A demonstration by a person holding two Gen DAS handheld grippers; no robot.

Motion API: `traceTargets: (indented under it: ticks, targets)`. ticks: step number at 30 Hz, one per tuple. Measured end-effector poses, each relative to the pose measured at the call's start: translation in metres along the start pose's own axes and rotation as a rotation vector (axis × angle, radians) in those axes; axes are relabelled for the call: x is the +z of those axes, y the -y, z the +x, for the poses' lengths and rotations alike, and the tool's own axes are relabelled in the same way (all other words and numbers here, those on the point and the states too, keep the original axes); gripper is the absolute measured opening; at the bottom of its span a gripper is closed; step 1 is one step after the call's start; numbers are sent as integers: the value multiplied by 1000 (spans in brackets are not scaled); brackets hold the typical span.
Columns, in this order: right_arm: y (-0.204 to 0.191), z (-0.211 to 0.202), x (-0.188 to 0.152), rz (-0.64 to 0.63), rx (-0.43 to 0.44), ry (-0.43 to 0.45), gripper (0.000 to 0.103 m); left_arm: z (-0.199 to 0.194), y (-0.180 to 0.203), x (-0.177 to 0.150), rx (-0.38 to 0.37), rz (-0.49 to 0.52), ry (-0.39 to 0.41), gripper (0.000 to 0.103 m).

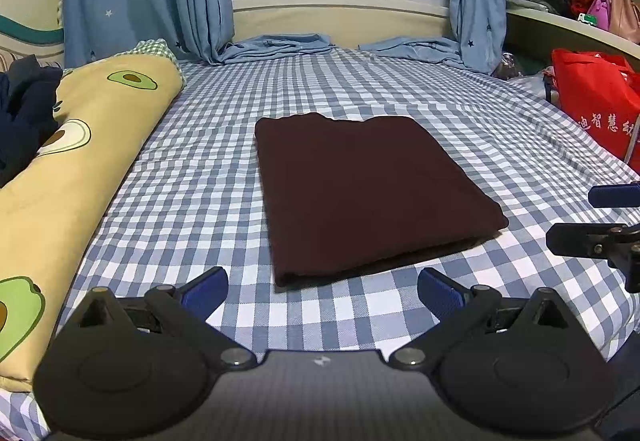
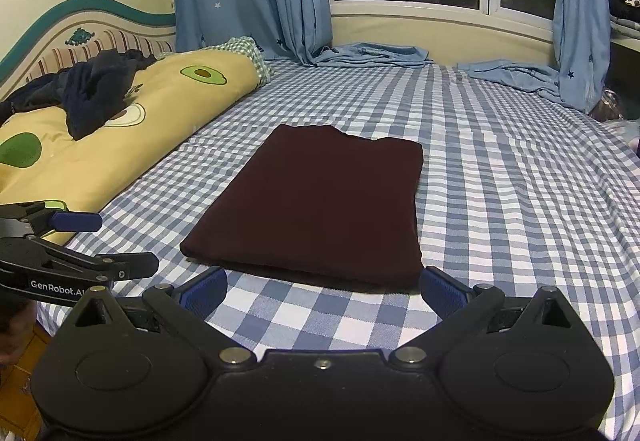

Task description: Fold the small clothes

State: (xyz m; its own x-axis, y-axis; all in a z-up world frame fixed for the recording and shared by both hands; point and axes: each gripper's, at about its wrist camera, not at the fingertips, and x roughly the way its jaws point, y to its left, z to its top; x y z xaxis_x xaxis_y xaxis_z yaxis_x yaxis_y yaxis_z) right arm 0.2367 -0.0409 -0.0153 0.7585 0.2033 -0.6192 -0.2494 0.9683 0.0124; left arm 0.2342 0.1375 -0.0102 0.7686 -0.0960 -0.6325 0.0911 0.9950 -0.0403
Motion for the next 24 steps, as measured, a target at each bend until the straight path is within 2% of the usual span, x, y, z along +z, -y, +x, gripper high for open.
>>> traceTargets:
  ticks: [11,24]
  targets:
    - [1,-1,-1,3,0,4,102,0,2,0,6,26,5,102]
    - [2,-1,1,1,-11,6,102,5,1,-3,-5,10,-9,102]
